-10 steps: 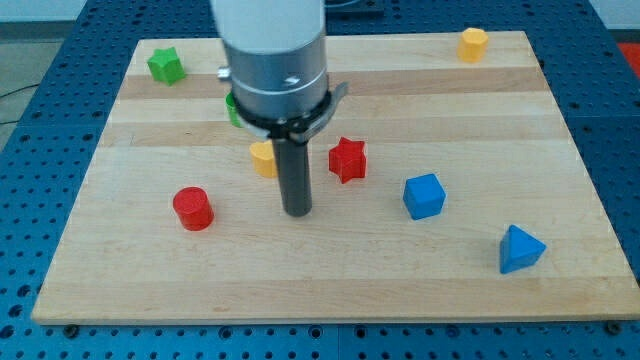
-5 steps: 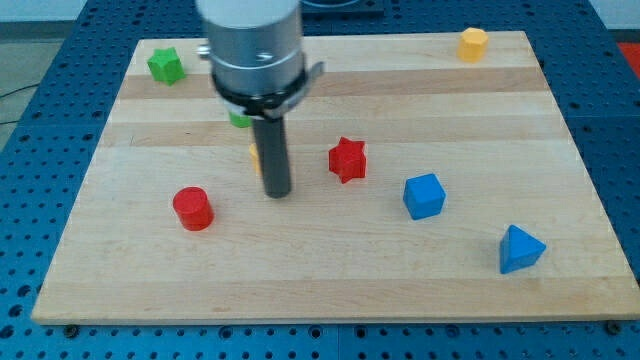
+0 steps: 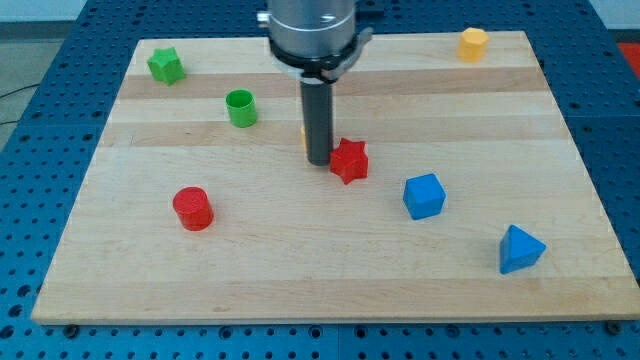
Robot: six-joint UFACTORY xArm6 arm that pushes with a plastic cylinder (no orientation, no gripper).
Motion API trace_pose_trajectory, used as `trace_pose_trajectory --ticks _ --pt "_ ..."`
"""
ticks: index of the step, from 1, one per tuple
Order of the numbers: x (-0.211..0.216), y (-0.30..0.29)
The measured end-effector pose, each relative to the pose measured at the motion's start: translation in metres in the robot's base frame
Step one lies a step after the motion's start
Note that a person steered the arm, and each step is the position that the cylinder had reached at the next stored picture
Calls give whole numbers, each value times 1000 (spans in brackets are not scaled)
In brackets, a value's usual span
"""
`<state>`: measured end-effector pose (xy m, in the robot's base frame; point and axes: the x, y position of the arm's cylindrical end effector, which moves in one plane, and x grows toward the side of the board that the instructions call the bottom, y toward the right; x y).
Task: Adjust the yellow heart to the top left of the red star
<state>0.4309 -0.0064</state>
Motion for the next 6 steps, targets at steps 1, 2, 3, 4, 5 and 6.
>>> trace_pose_trajectory --ticks 1,2,3,4,5,6 --pt "-4 9" --pt "-4 -21" --pt "-3 -36" --pt "5 -45" --pt "-9 -83" --pt "-49 -54"
